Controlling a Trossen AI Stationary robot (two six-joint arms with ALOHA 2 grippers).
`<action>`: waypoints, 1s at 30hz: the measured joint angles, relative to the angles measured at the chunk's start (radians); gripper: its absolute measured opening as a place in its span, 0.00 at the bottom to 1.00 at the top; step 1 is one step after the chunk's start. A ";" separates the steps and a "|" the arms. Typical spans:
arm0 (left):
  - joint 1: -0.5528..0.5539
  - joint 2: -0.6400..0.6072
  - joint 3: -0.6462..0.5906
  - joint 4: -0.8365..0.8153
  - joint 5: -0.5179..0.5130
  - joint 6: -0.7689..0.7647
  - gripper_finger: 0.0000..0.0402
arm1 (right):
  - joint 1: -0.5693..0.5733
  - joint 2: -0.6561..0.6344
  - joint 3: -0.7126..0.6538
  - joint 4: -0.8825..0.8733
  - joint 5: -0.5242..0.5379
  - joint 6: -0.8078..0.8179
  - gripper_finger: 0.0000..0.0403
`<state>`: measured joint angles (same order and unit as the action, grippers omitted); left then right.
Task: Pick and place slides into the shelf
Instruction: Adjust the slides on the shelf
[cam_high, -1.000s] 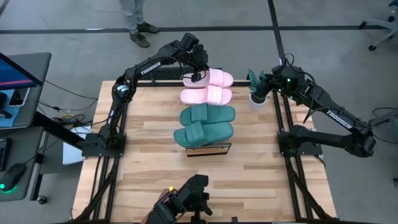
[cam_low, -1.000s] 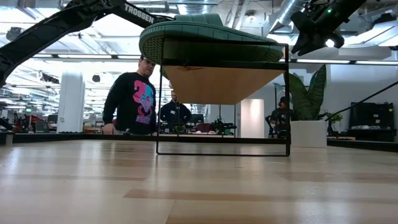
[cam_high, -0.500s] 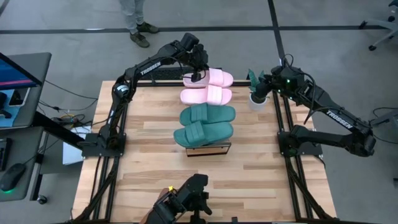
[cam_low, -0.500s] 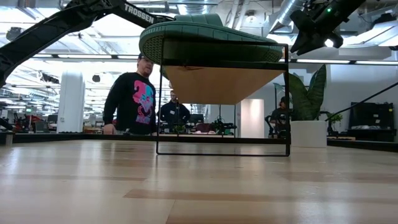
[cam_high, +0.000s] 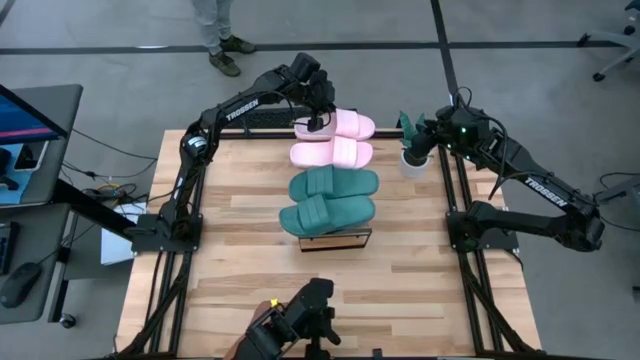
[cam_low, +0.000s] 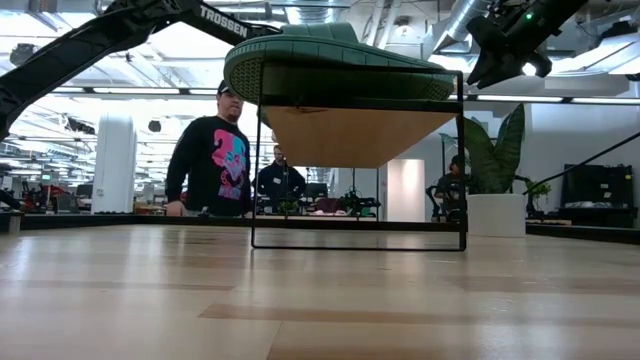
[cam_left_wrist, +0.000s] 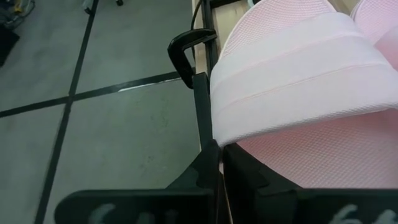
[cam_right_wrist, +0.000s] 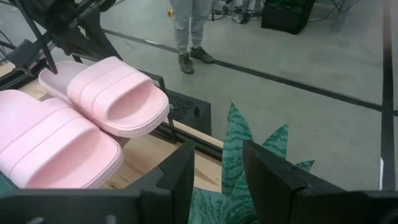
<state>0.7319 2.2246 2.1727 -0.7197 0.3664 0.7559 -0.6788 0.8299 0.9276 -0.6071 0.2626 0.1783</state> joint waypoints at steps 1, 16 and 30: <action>0.000 0.000 0.000 0.000 -0.001 0.000 0.00 | 0.000 0.000 0.000 0.000 0.000 0.000 0.32; 0.002 0.000 0.006 -0.003 -0.031 0.011 0.00 | 0.000 0.000 0.000 0.000 0.000 -0.002 0.32; 0.002 0.000 0.007 -0.004 -0.050 0.019 0.00 | 0.000 0.000 0.000 0.000 0.000 -0.002 0.32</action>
<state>0.7334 2.2246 2.1796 -0.7235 0.3162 0.7746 -0.6788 0.8299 0.9276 -0.6067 0.2626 0.1768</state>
